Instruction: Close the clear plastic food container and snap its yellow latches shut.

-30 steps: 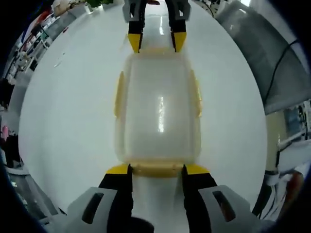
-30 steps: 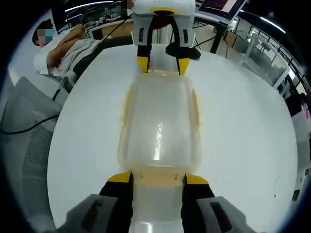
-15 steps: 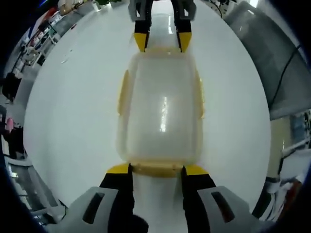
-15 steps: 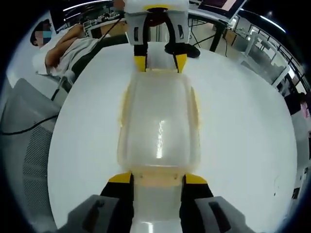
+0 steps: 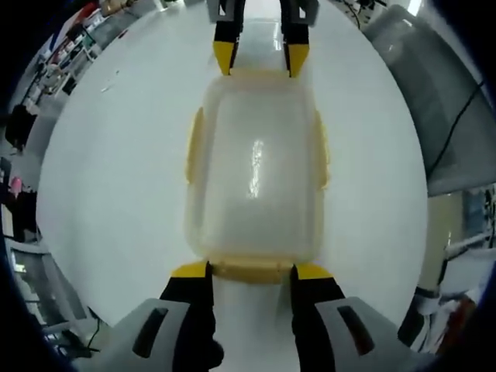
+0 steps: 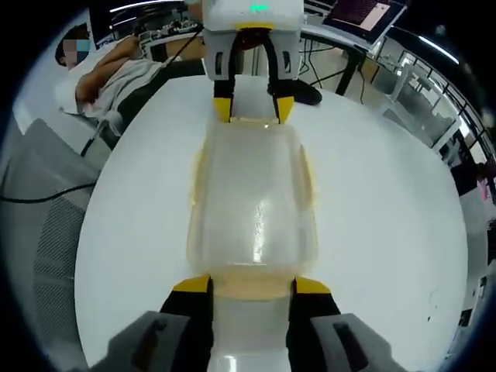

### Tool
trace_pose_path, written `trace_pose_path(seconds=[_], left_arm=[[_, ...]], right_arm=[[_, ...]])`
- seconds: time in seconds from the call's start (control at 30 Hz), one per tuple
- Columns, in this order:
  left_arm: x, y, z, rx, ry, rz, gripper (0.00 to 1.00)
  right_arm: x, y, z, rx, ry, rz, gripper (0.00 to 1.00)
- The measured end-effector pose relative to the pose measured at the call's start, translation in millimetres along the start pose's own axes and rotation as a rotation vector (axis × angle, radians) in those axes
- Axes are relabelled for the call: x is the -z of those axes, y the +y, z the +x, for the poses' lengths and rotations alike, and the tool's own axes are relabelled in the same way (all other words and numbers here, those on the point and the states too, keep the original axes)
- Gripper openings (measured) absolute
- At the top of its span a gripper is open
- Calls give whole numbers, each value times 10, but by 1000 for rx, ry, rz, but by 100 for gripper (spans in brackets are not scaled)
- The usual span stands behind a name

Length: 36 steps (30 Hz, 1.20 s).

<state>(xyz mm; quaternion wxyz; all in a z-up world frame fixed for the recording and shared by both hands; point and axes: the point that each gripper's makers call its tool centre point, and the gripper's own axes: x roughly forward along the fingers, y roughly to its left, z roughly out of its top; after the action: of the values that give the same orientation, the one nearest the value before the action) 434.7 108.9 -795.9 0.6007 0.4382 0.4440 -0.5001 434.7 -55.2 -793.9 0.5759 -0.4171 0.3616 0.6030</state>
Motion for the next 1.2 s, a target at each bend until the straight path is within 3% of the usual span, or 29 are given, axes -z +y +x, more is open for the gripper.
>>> trace_pose_path(seconds=[0.73, 1.2], left_arm=[[-210, 88, -320, -67, -43, 13, 37], [-500, 71, -536, -121, -89, 26, 37]], right_arm=[[-15, -77, -350, 50, -25, -7, 35], [112, -68, -677, 92, -25, -29, 35]])
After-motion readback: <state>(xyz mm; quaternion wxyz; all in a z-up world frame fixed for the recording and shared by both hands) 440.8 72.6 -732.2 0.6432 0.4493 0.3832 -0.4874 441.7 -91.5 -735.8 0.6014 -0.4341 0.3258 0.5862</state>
